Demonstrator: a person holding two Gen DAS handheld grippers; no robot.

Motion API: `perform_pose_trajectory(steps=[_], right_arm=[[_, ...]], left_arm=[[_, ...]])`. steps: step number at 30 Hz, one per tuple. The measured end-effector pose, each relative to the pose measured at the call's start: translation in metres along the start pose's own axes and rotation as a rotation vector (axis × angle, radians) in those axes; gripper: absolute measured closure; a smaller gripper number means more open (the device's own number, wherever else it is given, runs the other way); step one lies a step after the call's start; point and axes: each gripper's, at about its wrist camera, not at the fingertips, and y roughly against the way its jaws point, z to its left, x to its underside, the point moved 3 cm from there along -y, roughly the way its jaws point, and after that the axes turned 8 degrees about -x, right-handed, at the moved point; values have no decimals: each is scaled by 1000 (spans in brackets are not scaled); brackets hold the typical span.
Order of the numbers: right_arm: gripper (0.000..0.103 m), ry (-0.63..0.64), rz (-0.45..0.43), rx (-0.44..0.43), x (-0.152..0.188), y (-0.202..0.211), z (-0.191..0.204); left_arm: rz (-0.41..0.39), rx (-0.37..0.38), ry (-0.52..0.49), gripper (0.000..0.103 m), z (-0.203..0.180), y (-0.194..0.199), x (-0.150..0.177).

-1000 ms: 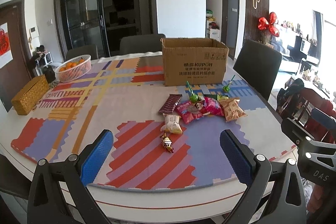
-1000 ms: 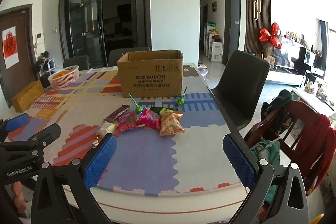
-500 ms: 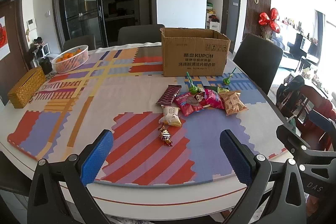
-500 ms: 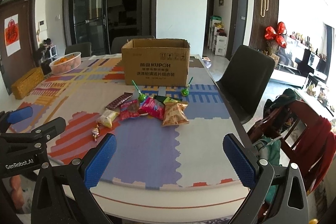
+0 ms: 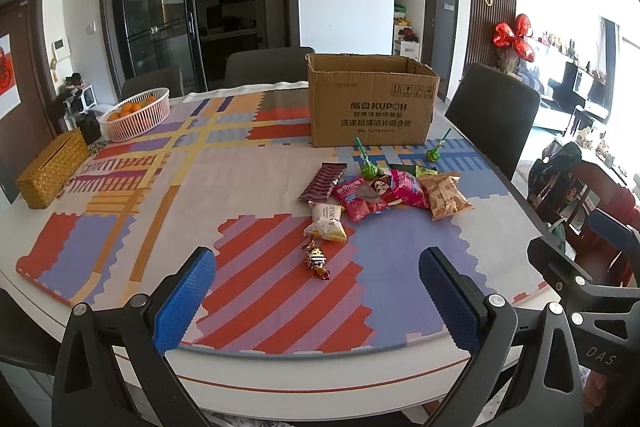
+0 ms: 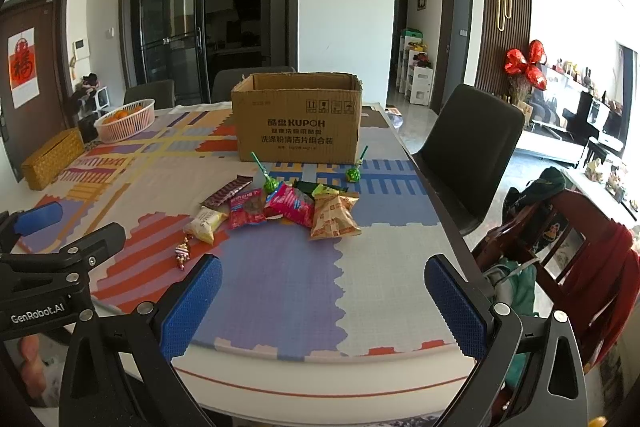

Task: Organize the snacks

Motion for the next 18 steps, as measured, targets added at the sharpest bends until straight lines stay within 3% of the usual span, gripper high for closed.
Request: perform_pose_trajectory(steps=[18], right_arm=[[1,-1,5,-2,1,-1,0]], left_arm=[[5,-3,0,0,4,-1,0]])
